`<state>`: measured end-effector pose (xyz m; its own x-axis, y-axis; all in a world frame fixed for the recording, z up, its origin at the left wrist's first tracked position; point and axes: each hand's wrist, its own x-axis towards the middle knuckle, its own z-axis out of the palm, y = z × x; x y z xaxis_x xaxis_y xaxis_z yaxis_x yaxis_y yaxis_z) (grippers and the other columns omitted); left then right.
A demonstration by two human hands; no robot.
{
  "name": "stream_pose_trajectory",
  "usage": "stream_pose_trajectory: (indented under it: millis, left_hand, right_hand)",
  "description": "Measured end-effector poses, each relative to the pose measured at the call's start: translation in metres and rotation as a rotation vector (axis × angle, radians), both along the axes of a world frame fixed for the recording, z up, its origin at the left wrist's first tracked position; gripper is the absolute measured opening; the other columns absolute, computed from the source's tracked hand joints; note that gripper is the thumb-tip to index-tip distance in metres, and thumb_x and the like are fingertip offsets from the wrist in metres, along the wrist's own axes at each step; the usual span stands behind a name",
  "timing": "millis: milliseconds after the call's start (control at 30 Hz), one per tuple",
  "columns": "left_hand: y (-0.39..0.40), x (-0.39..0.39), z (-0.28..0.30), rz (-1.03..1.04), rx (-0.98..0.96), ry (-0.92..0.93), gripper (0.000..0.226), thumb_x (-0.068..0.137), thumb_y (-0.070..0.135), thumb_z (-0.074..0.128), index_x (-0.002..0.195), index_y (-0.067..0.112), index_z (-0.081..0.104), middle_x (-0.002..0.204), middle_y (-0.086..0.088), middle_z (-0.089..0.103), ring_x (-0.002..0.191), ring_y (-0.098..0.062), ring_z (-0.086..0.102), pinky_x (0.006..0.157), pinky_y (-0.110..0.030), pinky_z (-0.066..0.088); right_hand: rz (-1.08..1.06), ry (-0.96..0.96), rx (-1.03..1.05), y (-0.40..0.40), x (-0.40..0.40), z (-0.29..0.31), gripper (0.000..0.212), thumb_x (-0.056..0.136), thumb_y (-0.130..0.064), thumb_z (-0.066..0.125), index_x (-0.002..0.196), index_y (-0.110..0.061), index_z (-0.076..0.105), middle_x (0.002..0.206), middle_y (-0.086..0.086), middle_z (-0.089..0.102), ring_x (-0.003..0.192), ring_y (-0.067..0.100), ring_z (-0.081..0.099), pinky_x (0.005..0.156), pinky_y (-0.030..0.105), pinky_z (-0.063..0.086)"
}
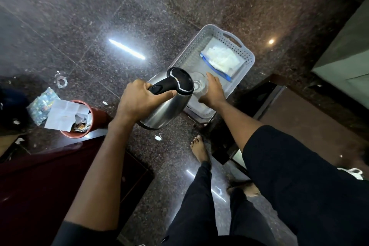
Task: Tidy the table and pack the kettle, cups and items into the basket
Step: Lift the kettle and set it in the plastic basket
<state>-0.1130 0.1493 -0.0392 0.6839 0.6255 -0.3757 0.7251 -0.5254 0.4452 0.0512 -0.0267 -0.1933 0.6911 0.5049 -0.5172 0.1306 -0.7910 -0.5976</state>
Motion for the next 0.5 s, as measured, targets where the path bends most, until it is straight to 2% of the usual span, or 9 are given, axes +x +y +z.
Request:
stream_pose_trajectory:
  millis: [67, 167, 300, 500]
  left_hand:
    - [-0.003, 0.001, -0.002, 0.014, 0.001, 0.007, 0.085, 0.054, 0.089, 0.068, 0.05, 0.009, 0.041, 0.036, 0.004, 0.035, 0.032, -0.007, 0.036, 0.041, -0.028, 0.029]
    - [-0.007, 0.003, -0.004, -0.011, 0.006, 0.023, 0.066, 0.056, 0.087, 0.069, 0.051, 0.022, 0.056, 0.034, 0.004, 0.041, 0.032, -0.004, 0.041, 0.041, -0.025, 0.027]
    - [-0.01, 0.005, -0.008, -0.031, -0.002, 0.066, 0.076, 0.059, 0.086, 0.069, 0.053, 0.011, 0.057, 0.045, 0.0, 0.055, 0.044, -0.016, 0.058, 0.044, -0.026, 0.035]
    - [-0.013, 0.013, -0.009, 0.006, 0.007, 0.089, 0.075, 0.059, 0.084, 0.071, 0.051, 0.012, 0.051, 0.046, 0.0, 0.053, 0.045, -0.017, 0.057, 0.045, -0.024, 0.031]
  right_hand:
    - [0.013, -0.025, 0.008, -0.009, -0.005, 0.0, 0.096, 0.064, -0.003, 0.084, 0.146, -0.015, 0.037, 0.14, 0.014, 0.043, 0.133, 0.037, 0.044, 0.107, 0.044, 0.043]
    - [-0.001, -0.035, 0.026, -0.017, -0.009, 0.001, 0.096, 0.064, -0.001, 0.082, 0.148, -0.015, 0.037, 0.139, 0.014, 0.043, 0.132, 0.036, 0.045, 0.108, 0.043, 0.042]
    - [-0.052, -0.018, 0.023, -0.022, -0.01, 0.004, 0.096, 0.067, -0.002, 0.079, 0.151, -0.015, 0.036, 0.142, 0.013, 0.043, 0.134, 0.033, 0.045, 0.109, 0.04, 0.042]
    - [-0.059, -0.009, 0.001, -0.021, -0.009, 0.005, 0.096, 0.068, -0.003, 0.079, 0.152, -0.016, 0.036, 0.143, 0.01, 0.042, 0.133, 0.031, 0.045, 0.108, 0.038, 0.042]
